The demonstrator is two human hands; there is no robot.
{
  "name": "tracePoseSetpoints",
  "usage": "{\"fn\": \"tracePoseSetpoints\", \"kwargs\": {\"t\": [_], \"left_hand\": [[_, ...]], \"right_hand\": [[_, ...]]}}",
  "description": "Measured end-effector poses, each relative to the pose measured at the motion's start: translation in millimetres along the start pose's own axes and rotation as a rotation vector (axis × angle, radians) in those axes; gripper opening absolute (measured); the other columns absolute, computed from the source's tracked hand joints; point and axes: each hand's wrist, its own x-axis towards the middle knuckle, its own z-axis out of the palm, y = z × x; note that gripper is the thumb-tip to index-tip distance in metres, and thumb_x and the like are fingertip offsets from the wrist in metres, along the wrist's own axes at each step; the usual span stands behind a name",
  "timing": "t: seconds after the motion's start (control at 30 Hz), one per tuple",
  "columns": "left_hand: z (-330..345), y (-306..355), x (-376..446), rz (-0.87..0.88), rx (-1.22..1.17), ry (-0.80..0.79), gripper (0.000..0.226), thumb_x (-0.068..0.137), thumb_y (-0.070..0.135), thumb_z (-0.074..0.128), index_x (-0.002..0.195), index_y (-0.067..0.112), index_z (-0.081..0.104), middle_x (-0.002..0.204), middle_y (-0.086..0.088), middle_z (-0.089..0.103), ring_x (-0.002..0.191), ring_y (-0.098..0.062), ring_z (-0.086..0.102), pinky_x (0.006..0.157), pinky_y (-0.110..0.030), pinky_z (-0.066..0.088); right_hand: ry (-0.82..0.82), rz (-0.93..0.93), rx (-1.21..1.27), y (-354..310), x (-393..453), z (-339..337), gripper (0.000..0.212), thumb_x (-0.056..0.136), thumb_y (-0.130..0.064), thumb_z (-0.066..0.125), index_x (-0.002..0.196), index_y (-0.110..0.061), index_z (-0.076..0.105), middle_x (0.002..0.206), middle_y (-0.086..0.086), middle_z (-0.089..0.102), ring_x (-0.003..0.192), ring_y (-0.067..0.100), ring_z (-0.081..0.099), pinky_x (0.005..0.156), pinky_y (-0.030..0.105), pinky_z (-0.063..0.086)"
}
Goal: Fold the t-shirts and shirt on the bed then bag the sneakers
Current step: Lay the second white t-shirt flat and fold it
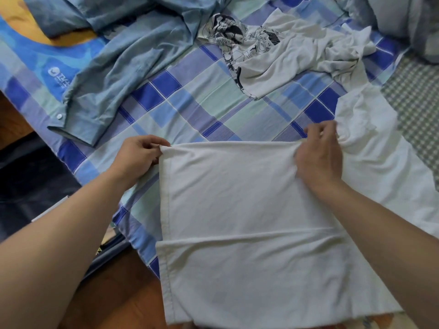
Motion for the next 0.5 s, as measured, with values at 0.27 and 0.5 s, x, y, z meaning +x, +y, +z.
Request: {"fn": "tracePoseSetpoints", "kwargs": {"t": [0.27, 0.5], "left_hand": [[-19.0, 17.8, 9.4, -0.12, -0.012, -0.127, 0.019, 0.091, -0.002, 0.069, 0.085, 0.014, 0.077, 0.065, 0.0, 0.07, 0.054, -0.013, 0.059, 0.057, -0.02, 0.053], [-31.1, 19.3, 10.4, -0.078, 0.037, -0.162, 0.025, 0.091, -0.011, 0.061, 0.088, 0.01, 0.075, 0.06, 0.0, 0.069, 0.049, -0.012, 0.059, 0.055, -0.019, 0.053]], "right_hand": [[-0.317, -0.513, 0.433, -187.0, -106.8, -1.9, 0.028, 0.085, -0.038, 0.071, 0.084, -0.014, 0.058, 0.079, 0.007, 0.059, 0.071, 0.029, 0.056, 0.064, 0.038, 0.045], [-0.44, -0.147, 0.123, -254.2, -125.4, -0.5, 0.017, 0.099, -0.028, 0.047, 0.109, -0.017, 0.056, 0.109, 0.006, 0.066, 0.1, 0.028, 0.06, 0.087, 0.042, 0.037]]}}
